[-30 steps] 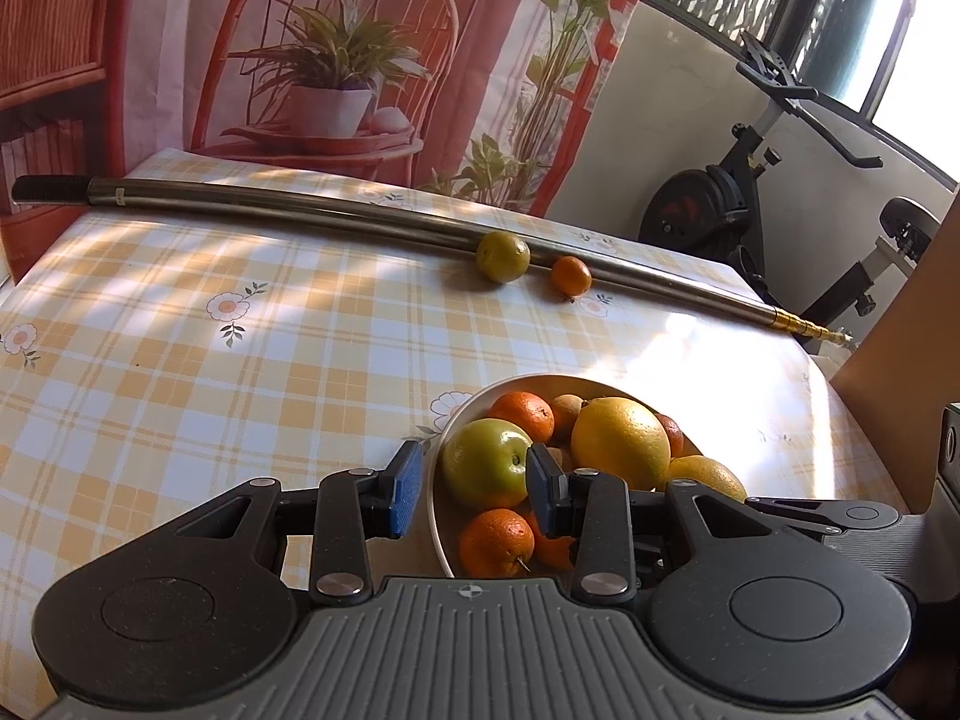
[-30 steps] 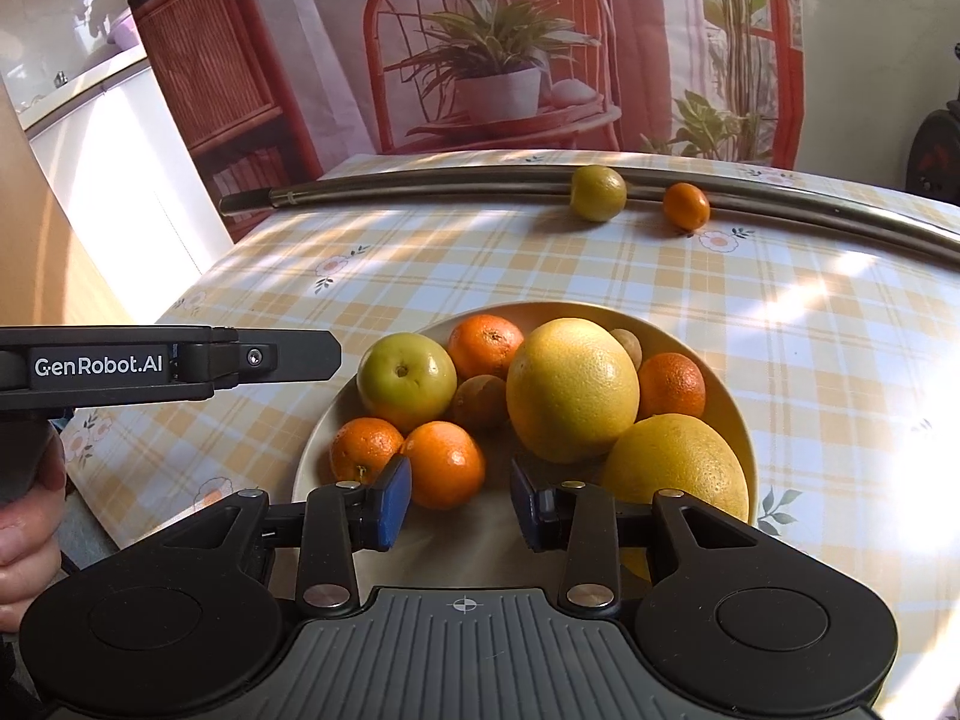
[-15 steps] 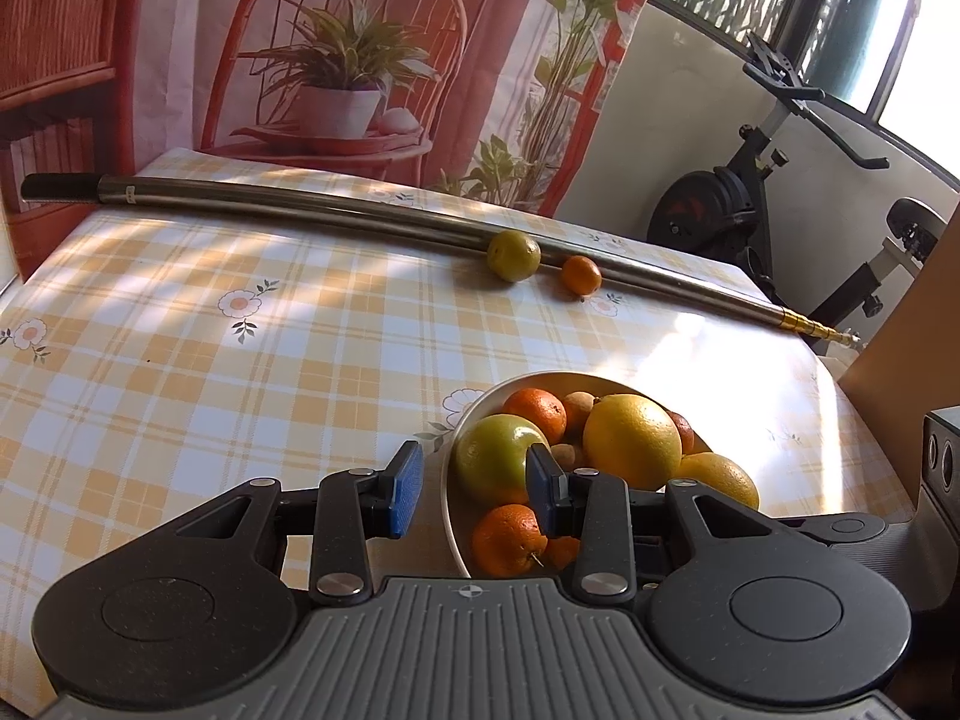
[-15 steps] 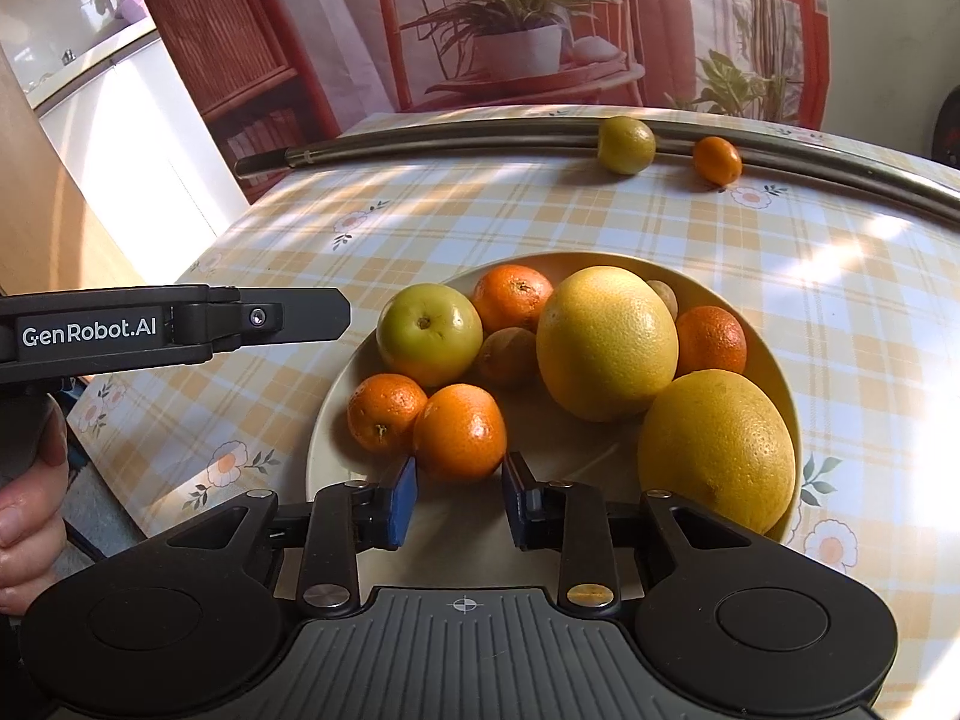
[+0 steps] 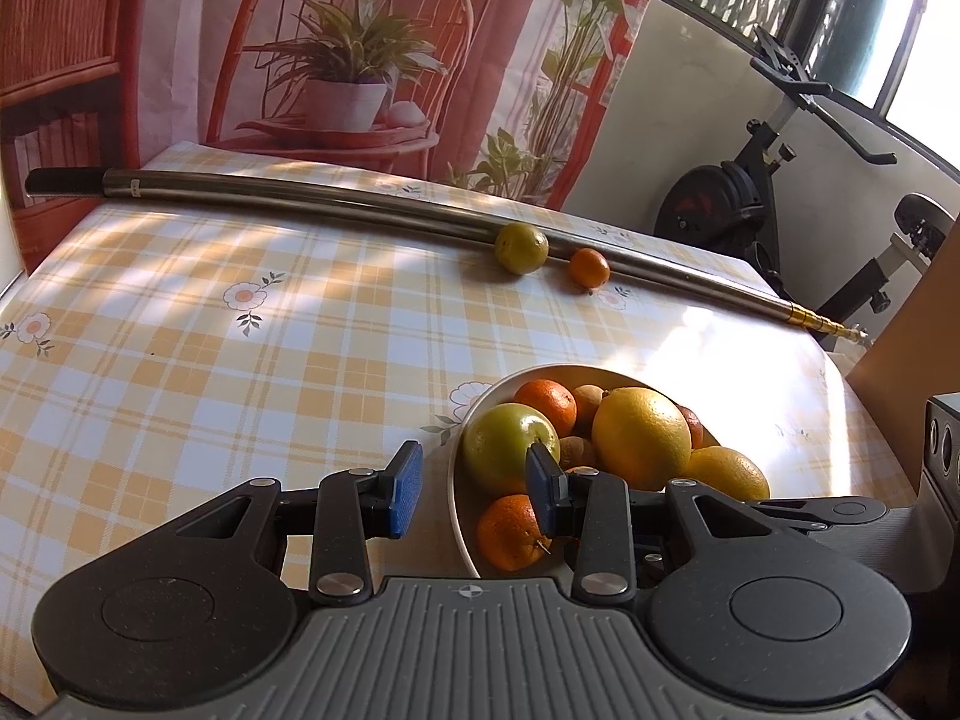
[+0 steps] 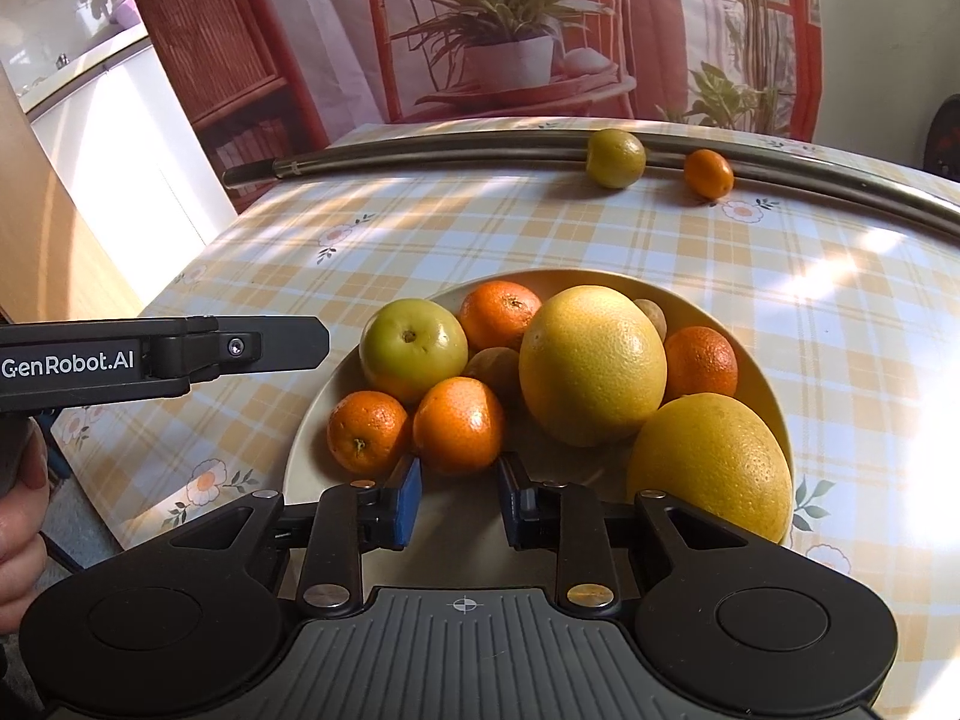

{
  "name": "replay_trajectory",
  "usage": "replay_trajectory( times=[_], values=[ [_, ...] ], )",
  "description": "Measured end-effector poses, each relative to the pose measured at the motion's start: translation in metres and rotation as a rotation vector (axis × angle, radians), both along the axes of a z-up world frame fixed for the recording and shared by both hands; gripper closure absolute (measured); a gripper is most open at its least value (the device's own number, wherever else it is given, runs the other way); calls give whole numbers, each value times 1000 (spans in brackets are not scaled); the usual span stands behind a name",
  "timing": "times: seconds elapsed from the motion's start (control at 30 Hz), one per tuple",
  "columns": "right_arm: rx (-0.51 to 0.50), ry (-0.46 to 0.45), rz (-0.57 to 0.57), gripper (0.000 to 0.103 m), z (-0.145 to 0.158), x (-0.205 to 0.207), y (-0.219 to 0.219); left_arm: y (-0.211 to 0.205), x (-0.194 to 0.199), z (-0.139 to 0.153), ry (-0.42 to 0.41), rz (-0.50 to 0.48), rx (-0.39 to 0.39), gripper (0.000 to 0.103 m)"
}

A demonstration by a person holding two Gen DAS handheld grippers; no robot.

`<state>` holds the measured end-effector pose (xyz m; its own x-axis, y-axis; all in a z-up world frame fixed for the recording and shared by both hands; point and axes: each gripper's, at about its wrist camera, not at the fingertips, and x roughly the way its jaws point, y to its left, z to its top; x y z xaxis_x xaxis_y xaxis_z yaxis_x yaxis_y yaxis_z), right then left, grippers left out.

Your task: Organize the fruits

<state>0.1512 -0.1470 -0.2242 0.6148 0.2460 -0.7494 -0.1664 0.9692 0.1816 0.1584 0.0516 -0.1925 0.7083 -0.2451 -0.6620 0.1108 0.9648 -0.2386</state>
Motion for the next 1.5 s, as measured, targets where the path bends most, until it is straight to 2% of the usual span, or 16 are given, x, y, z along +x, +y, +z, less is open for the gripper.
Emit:
replay_trajectory(
  times=[0.3,0.6,0.83,1.07,1.33,1.5],
  values=[
    [45,-52,-27,77,22,-6,-17,2,1,7,-25,4,4,64],
    [57,-211,-146,77,72,-2,-66,5,12,36,-110,12,36,64],
    [10,-325,-245,77,99,1,-108,0,24,58,-177,4,62,64],
    [-13,-364,-291,77,101,5,-134,-14,38,72,-222,-28,92,64],
    [-11,-372,-318,77,95,17,-149,-35,58,75,-195,-71,110,64],
    [2,-369,-342,77,88,29,-161,-61,80,80,-210,-155,142,64]
  ],
)
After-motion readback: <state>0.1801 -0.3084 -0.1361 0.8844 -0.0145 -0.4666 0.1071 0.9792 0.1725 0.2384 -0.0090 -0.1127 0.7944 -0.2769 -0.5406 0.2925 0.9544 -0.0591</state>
